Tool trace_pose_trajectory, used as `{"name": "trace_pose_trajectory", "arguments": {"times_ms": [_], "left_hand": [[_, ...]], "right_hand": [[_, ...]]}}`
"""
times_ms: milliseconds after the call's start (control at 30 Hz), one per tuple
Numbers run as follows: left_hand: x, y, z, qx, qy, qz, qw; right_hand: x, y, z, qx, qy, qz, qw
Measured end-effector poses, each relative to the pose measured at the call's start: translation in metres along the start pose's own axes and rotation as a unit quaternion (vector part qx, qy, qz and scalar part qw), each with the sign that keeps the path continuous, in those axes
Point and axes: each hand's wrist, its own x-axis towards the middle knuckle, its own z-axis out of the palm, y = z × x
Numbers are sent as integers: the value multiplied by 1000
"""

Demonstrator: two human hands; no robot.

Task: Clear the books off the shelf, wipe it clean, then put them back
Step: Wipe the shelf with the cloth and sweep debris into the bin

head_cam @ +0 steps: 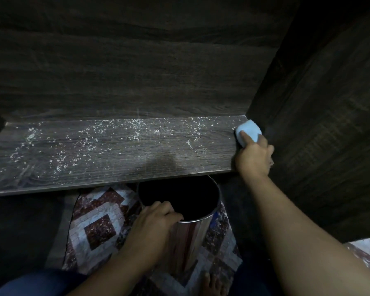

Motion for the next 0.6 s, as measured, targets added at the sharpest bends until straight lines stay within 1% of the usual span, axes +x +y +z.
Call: {"name": "trace_pose_trajectory", "arguments": {"times_ms": [100, 233, 300, 367, 400, 467, 533, 600], "left_hand": [[1, 0, 1, 1, -2, -1, 1000], [1, 0, 2, 11, 4, -4, 1000], [-1, 0, 1, 16, 9, -5, 1000], [-2, 0, 0, 19, 9, -8, 1000], [-2, -1, -1, 24, 10, -9, 1000], [-3, -1, -2, 28, 12, -9, 999], [-3, -2, -2, 31, 14, -7, 999], [-4, -2, -4, 35, 12, -9, 999]], "right_hand": [[-19, -24, 9, -16, -35, -76, 996], [-49, -55, 14, -47, -89, -161, 982], [-58, -61, 13, -41, -114, -194, 973], [-59, -62, 7, -4, -136, -208, 969], [-58, -62, 3, 22, -133, -208, 969], [-49, -57, -2, 57, -88, -204, 973], [-38, -48, -4, 53, -37, -183, 981], [-29, -39, -4, 25, -34, -147, 988]]}}
